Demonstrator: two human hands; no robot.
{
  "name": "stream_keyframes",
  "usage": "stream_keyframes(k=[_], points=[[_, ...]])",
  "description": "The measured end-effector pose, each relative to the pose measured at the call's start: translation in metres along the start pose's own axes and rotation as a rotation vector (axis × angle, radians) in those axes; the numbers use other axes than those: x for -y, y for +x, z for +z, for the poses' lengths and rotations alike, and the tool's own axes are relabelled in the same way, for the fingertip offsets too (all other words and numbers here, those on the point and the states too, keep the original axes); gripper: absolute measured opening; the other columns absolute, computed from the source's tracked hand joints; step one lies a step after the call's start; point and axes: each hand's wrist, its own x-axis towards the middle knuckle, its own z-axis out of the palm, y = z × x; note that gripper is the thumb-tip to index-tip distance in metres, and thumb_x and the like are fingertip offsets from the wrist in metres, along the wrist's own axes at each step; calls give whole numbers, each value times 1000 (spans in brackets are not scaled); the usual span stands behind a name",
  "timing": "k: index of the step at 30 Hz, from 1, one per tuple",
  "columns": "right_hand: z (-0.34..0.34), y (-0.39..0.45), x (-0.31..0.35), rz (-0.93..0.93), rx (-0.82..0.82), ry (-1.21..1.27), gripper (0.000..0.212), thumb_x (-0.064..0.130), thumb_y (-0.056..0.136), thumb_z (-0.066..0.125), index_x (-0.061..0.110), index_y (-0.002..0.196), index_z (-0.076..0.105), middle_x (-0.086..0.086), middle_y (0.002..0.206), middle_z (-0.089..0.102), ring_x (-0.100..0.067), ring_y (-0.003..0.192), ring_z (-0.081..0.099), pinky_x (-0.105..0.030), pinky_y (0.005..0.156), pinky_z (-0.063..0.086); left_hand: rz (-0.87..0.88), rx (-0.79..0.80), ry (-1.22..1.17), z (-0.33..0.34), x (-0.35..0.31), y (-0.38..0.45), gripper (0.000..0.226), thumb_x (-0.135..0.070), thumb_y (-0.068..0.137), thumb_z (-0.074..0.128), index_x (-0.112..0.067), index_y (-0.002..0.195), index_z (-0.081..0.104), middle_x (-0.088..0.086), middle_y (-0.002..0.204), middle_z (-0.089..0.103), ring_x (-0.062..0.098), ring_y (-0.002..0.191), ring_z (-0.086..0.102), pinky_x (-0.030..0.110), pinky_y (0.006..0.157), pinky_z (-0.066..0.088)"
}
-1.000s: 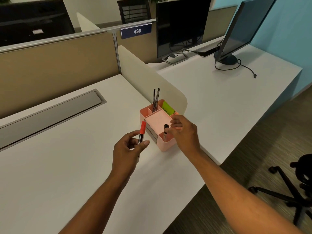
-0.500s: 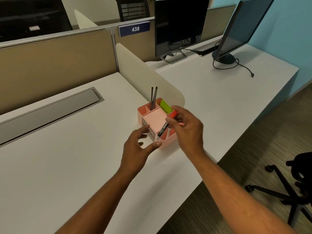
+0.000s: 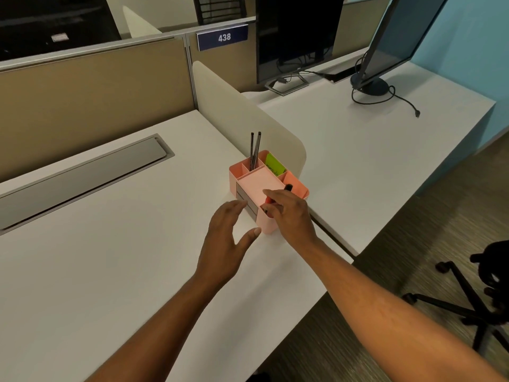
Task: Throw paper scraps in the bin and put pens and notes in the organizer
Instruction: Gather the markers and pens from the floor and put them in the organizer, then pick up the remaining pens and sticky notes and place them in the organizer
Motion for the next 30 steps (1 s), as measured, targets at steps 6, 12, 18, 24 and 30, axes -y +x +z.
stream_keyframes(k=[6, 12, 18, 24, 30], points=[[-2, -35, 10, -229, -103, -273, 57, 33, 101, 66, 21, 154, 48, -5, 157, 50, -26, 144, 49, -46, 107, 52, 198, 38, 298, -2, 17, -6, 81, -69, 97, 33, -33, 166, 12, -3, 178, -1, 20, 165, -8, 54, 133, 4], [1, -125, 33, -170, -151, -579, 69, 55, 103, 42, 24, 163, 29, -5, 172, 21, -28, 160, 18, -54, 126, 27, 374, 6, 502, -9, 40, -38, 84, -79, 96, 11, -36, 167, 7, 0, 177, -7, 26, 163, -13, 61, 130, -8], [11, -235, 77, 83, -104, -853, 75, 67, 101, 18, 30, 166, 7, -7, 175, 1, -36, 161, 1, -65, 125, 17, 600, 74, 504, -19, 75, -118, 84, -79, 98, 16, -32, 168, 14, 4, 178, -1, 32, 164, -4, 70, 127, -2], [17, -365, 106, 255, -202, -776, 71, 57, 106, 32, 27, 166, 9, -3, 175, 3, -32, 162, -2, -65, 127, 11, 760, 195, 512, -12, 86, -212, 85, -81, 98, 19, -35, 169, 6, 3, 178, -6, 33, 164, -8, 70, 126, -5], [2, -513, 100, 548, -317, -807, 72, 56, 105, 36, 27, 166, 10, -3, 175, 3, -32, 162, -2, -63, 127, 10, 981, 388, 493, 25, 74, -290, 81, -77, 101, 24, -34, 168, 9, 2, 178, -6, 31, 164, -10, 71, 126, 1]])
